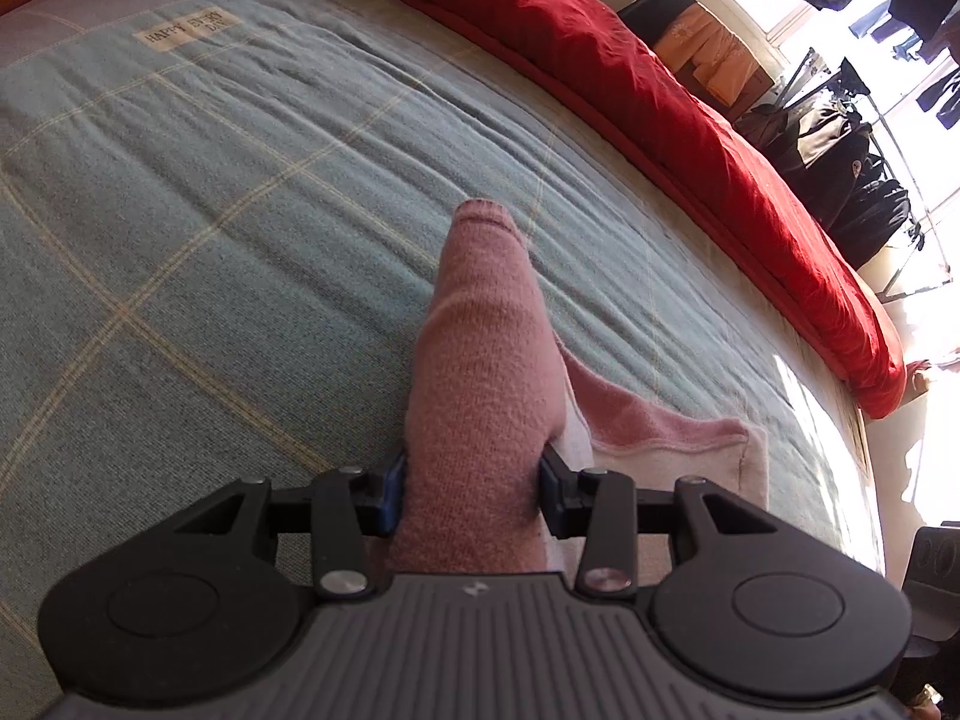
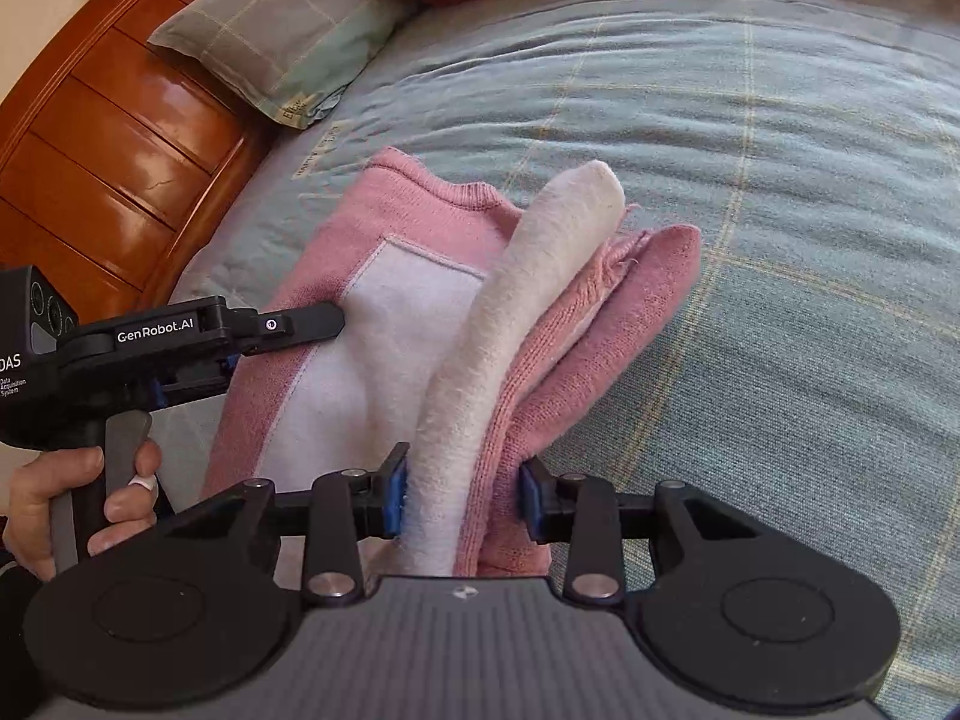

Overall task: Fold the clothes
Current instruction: 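Lower the folded edges onto the sweater and open both grippers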

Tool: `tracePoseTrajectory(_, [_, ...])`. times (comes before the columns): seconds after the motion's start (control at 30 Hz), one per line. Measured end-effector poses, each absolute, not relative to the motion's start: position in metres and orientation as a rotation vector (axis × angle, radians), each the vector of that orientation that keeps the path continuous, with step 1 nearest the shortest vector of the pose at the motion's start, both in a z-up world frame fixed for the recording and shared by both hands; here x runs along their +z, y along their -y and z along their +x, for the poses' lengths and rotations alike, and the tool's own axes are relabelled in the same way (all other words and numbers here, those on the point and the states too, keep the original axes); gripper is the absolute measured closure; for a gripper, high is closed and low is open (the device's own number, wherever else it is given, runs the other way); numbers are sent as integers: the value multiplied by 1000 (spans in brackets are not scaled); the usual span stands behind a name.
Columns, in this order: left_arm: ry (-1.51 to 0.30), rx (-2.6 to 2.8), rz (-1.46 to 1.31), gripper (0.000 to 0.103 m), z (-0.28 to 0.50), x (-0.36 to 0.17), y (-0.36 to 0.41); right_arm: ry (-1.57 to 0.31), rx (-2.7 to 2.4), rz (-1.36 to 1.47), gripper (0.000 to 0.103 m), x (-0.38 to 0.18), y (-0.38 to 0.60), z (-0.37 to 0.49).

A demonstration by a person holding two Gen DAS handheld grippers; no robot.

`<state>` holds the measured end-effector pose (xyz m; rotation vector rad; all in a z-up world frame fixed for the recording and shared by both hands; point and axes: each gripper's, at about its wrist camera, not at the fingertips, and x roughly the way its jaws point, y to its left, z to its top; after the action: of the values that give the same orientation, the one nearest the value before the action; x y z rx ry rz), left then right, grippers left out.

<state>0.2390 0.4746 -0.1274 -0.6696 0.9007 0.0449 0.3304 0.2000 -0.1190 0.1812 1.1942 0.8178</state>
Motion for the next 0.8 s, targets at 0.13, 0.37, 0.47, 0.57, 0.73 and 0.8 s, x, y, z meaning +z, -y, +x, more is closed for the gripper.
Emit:
tracePoseTrajectory(0.13, [-903,72,-675,52,232,-133,-482,-1214,795,133,55,-127,-192,331])
tracePoseTrajectory(0.37, [-841,123,-546,48,214,-92,-478,-1132,722,97,36,-113,-163,332])
tracePoseTrajectory(0.47, [-790,57,-514,44,199,-71,-459,-1017,737,81,44,-92,-157,328])
tracePoseTrajectory(0.57, [-802,-39,-484,41,194,-68,-433,-948,808,48,73,-80,-165,323])
tracePoseTrajectory(0.73, [-881,36,-407,43,213,-98,-422,-969,870,-64,80,-102,-185,317])
tracePoseTrajectory(0.8, [-885,56,-426,43,219,-111,-431,-970,864,-110,84,-114,-187,316])
